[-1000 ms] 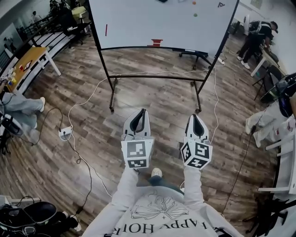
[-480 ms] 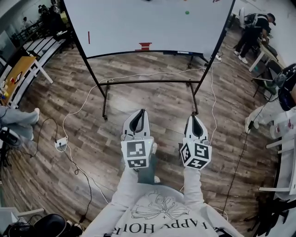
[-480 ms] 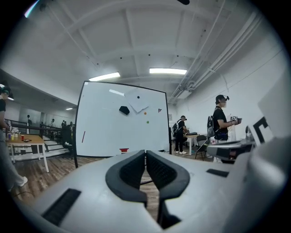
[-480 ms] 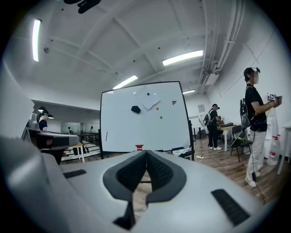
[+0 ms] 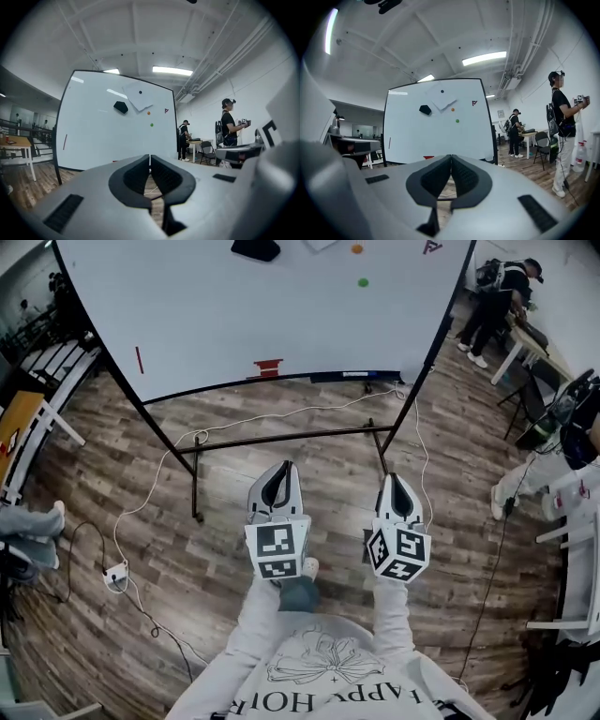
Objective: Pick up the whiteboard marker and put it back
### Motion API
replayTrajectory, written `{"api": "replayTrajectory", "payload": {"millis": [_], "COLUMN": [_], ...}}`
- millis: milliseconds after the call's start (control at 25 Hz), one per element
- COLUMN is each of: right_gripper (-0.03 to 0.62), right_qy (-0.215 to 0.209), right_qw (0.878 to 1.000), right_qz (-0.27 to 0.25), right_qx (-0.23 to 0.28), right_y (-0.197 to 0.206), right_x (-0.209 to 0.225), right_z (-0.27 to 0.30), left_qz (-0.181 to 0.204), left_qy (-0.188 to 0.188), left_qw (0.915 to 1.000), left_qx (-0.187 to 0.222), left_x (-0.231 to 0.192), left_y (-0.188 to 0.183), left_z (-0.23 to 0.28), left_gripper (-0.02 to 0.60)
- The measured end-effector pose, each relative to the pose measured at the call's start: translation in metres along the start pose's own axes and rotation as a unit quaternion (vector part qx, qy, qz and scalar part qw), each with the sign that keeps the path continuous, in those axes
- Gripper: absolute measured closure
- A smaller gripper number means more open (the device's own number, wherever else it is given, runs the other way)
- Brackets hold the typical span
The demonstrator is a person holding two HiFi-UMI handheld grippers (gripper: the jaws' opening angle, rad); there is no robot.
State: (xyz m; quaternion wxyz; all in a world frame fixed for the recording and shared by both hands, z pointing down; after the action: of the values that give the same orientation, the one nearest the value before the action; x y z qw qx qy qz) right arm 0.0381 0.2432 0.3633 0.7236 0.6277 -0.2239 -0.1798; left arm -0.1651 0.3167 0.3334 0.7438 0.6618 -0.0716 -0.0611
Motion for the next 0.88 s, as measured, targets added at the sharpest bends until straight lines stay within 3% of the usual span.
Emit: {"api": "replayTrajectory", "payload": {"millis": [200, 440, 880], "right_gripper": [0.591, 0.591, 0.591], "right_qy": [0.020, 0.039, 0.059], "right_qw": [1.000, 0.999, 0.998], "right_qz": [0.002, 0.003, 0.016], "right_qx": [0.005, -0.009, -0.034], "right_y": [-0.020, -0.021, -0.010], "right_x": [0.015, 0.035, 0.101], "right_z": [0.081, 0.142, 0.220], "left_qz": [0.010, 0.020, 0.037], "left_qy": [0.024, 0.049, 0.087], "left_qw": [0.9997, 0.9985, 0.9940], "left_qx": [0.004, -0.016, -0.055], "left_x": [-0.017, -0.023, 0.009], "left_y": [-0.019, -0.017, 0.000], "left_z": [0.092, 0.168, 0.278], "left_gripper": [0.571, 0.571, 0.571]}}
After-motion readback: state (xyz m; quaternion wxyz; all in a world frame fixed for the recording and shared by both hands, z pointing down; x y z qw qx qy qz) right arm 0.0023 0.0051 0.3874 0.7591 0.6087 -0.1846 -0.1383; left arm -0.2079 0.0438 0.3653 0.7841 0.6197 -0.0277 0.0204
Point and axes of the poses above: the fingertips, and each gripper's own axes: z forward along the fingers, x to its right, y out of its underside, the point moved 4 cm from there along -z, backward along the fingers, and after that the axes turned 5 degrees about -y, right-handed, at the moved point
